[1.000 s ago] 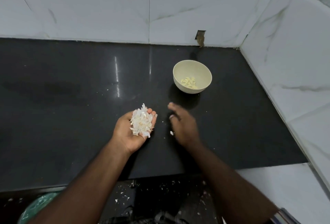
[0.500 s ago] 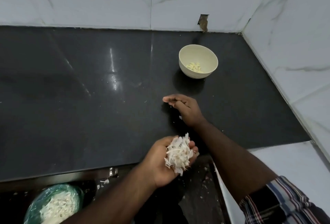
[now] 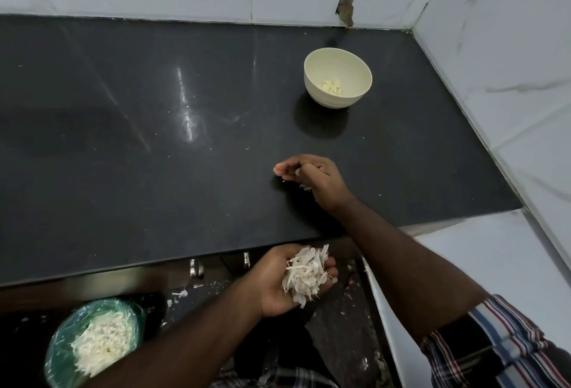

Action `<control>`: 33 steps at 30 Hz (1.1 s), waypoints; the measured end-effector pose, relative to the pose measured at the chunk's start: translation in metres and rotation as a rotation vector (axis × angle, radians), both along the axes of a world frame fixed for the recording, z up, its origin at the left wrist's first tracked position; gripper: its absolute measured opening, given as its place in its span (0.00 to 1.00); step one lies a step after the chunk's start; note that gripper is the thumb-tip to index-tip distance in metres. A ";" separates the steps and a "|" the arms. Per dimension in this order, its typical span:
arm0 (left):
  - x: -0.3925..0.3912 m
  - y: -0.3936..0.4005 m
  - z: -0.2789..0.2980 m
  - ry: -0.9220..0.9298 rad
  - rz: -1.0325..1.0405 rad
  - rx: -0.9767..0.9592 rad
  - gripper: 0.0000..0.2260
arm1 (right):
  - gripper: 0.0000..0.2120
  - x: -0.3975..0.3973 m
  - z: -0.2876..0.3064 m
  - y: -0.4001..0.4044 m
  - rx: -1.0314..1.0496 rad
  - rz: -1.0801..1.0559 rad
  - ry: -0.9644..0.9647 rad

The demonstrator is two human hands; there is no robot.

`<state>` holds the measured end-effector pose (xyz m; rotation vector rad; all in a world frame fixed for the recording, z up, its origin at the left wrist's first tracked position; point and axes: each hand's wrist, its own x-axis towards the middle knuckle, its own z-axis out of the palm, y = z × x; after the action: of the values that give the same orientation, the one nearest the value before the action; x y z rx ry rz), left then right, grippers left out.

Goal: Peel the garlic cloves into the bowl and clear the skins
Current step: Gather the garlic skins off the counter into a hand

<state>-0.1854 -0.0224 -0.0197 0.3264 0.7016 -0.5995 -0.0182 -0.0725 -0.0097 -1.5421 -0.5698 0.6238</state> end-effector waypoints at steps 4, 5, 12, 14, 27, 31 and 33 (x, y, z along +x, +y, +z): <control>0.002 0.004 -0.009 -0.054 -0.012 0.021 0.14 | 0.17 -0.007 -0.001 -0.004 0.006 0.009 -0.012; 0.002 0.005 -0.011 -0.060 -0.014 0.029 0.14 | 0.17 -0.009 -0.001 -0.005 0.005 0.010 -0.016; -0.001 0.007 -0.025 -0.052 0.017 0.071 0.15 | 0.16 -0.025 0.000 -0.013 0.009 0.024 -0.018; -0.001 0.007 -0.027 -0.050 0.036 0.077 0.15 | 0.16 -0.030 0.000 -0.016 0.011 0.023 -0.007; -0.004 -0.002 -0.027 -0.165 0.115 -0.001 0.13 | 0.17 -0.091 0.009 -0.048 0.069 0.074 0.286; -0.003 -0.004 -0.031 -0.126 0.136 0.042 0.14 | 0.16 -0.075 0.013 -0.044 0.103 -0.091 0.192; -0.003 -0.005 -0.034 -0.105 0.147 0.054 0.14 | 0.17 -0.066 0.011 -0.039 0.069 -0.128 0.136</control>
<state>-0.1889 -0.0275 -0.0534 0.3507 0.6353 -0.4219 -0.0843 -0.1113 0.0008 -1.4473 -0.3827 0.5992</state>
